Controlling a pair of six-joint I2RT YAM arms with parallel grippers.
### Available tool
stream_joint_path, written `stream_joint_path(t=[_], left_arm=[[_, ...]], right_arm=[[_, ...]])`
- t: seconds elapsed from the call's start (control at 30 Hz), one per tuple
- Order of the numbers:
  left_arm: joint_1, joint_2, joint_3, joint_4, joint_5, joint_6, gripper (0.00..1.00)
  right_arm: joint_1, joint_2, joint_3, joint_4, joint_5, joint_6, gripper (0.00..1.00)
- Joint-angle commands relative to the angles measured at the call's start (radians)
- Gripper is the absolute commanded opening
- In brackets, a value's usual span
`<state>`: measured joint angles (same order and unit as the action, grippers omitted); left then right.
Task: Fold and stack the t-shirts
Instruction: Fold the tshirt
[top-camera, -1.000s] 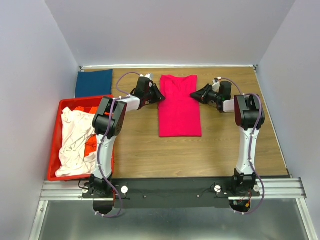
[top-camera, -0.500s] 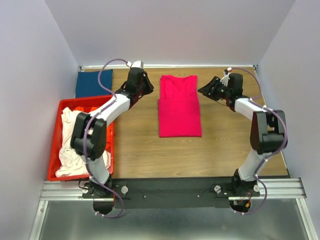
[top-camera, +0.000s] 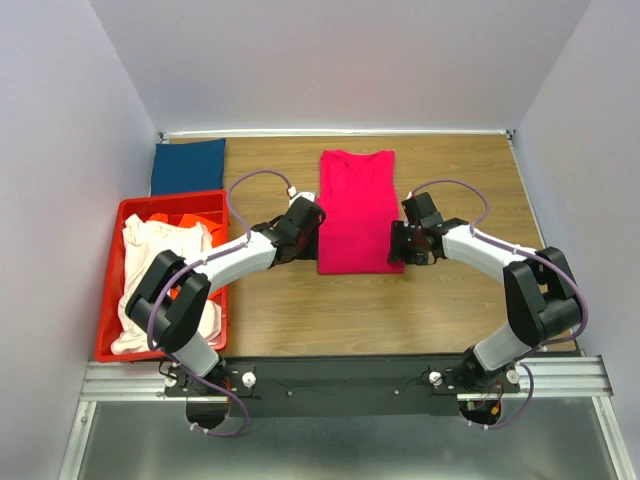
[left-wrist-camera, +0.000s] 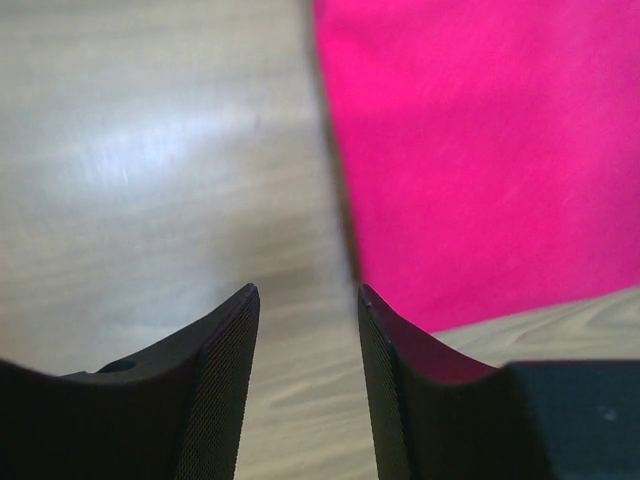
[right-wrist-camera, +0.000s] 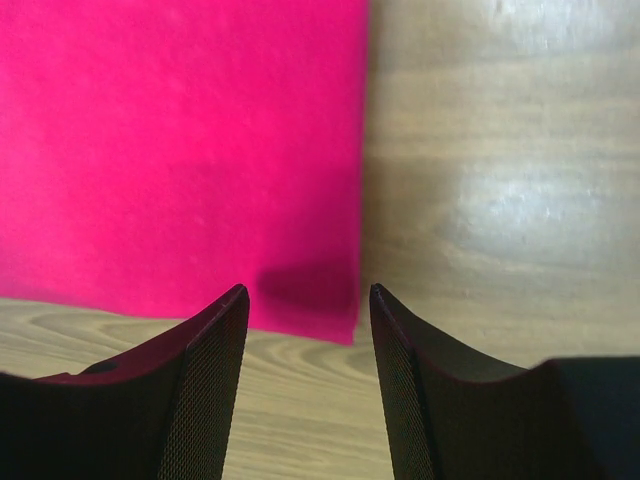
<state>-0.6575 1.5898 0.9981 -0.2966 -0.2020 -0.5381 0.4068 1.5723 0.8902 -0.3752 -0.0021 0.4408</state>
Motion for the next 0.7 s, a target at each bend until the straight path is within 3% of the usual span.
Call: stream_joint_path(t=[0.0, 0.53, 0.67], left_arm=[[-0.025, -0.051, -0.029, -0.032, -0.017, -0.036, 0.53], [-0.036, -0.013, -0.029, -0.004, 0.064, -0.033, 0.52], [-0.040, 0.001, -0.023, -0.012, 0.075, -0.031, 0.51]], right_arm=[[0.027, -0.003, -0.008, -0.073, 0.091, -0.001, 0.58], [0.073, 0.077, -0.051, -0.108, 0.103, 0.036, 0.50], [0.078, 0.101, -0.051, -0.110, 0.100, 0.036, 0.36]])
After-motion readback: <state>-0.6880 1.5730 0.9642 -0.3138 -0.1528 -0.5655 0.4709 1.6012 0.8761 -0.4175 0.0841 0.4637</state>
